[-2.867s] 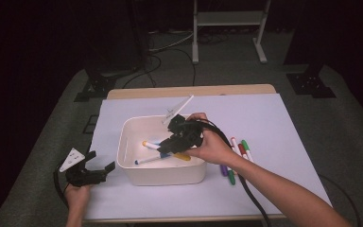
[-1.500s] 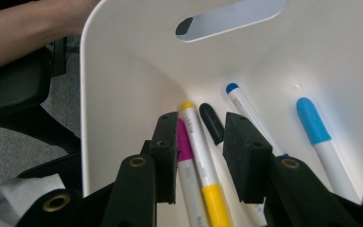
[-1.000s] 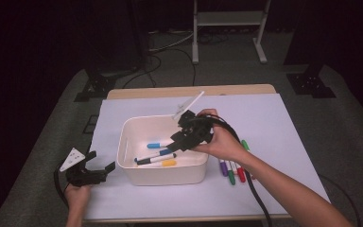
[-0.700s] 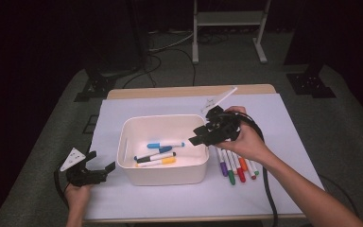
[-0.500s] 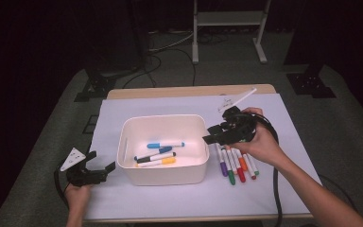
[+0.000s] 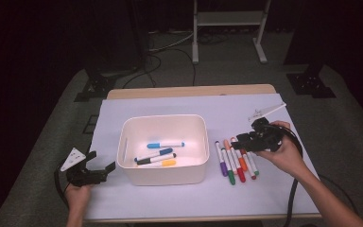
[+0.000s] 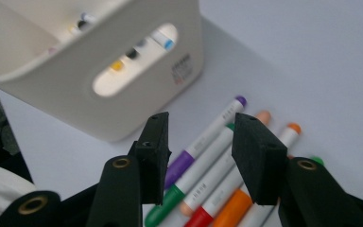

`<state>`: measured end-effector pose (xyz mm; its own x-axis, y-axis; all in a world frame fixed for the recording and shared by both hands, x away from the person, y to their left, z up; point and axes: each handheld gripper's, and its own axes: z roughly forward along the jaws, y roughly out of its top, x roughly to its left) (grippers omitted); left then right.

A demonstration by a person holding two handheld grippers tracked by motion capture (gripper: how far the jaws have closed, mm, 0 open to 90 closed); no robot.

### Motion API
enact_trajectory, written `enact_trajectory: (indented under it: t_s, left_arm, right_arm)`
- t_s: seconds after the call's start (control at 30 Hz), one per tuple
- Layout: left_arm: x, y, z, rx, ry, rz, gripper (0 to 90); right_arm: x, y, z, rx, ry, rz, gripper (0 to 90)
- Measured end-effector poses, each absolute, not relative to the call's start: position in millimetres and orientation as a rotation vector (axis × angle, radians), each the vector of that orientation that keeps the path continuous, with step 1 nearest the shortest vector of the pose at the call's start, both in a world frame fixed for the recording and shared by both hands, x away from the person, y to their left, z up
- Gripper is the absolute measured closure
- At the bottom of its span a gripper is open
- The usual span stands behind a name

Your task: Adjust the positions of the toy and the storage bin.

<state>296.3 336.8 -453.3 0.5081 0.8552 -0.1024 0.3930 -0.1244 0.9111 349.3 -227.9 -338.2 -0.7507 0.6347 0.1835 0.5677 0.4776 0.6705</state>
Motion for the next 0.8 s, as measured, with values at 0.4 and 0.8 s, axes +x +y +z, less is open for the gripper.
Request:
enact_trajectory:
  t_s: [0.4, 0.8]
  left_arm:
    - [296, 336, -453, 1.726, 1.06, 0.568, 0.0]
    - [296, 336, -453, 1.725, 1.06, 0.569, 0.0]
  right_arm:
    - [349, -264, -388, 1.254, 2.568, 1.032, 57.3]
    - [354, -273, -418, 1.351, 2.508, 0.923, 62.6]
